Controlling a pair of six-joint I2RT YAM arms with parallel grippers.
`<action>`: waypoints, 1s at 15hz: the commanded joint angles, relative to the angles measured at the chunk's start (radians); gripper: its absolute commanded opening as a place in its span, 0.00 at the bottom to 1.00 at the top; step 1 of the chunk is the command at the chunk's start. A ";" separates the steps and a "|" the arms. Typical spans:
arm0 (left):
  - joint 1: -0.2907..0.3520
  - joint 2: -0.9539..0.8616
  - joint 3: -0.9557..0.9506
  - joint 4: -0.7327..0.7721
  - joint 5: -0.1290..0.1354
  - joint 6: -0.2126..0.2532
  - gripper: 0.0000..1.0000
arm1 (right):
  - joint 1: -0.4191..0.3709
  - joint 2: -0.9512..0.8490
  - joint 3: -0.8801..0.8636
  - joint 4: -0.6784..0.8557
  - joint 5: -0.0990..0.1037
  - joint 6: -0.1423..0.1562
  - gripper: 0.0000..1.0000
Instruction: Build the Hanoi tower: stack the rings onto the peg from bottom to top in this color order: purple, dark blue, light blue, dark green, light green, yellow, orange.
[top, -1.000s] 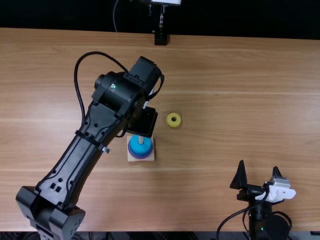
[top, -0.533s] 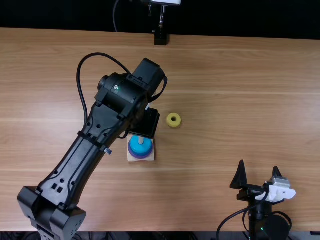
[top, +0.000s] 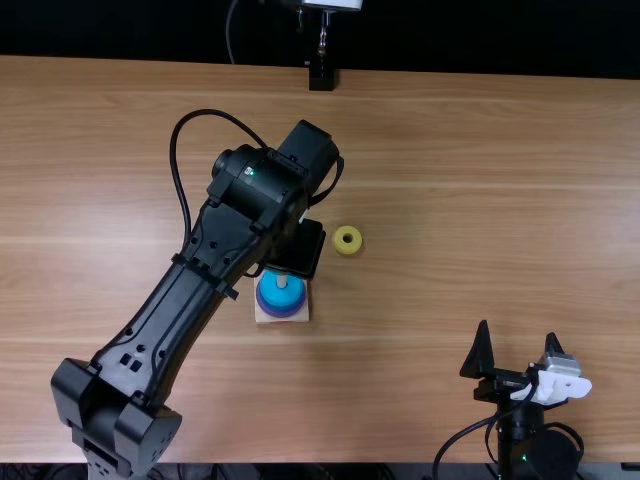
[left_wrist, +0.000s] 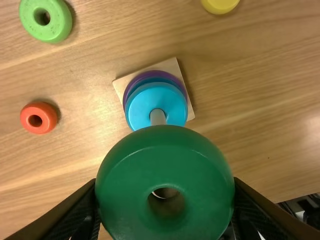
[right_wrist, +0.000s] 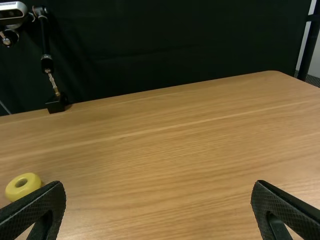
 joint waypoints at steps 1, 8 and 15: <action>-0.011 0.016 0.021 -0.001 0.004 -0.009 0.00 | -0.007 -0.012 -0.014 -0.011 -0.002 0.002 1.00; -0.008 0.010 0.011 -0.001 0.004 -0.009 0.00 | -0.004 -0.012 -0.015 -0.011 -0.002 0.002 1.00; -0.007 0.007 -0.001 -0.001 0.007 -0.007 0.82 | -0.007 -0.012 -0.014 -0.011 -0.002 0.002 1.00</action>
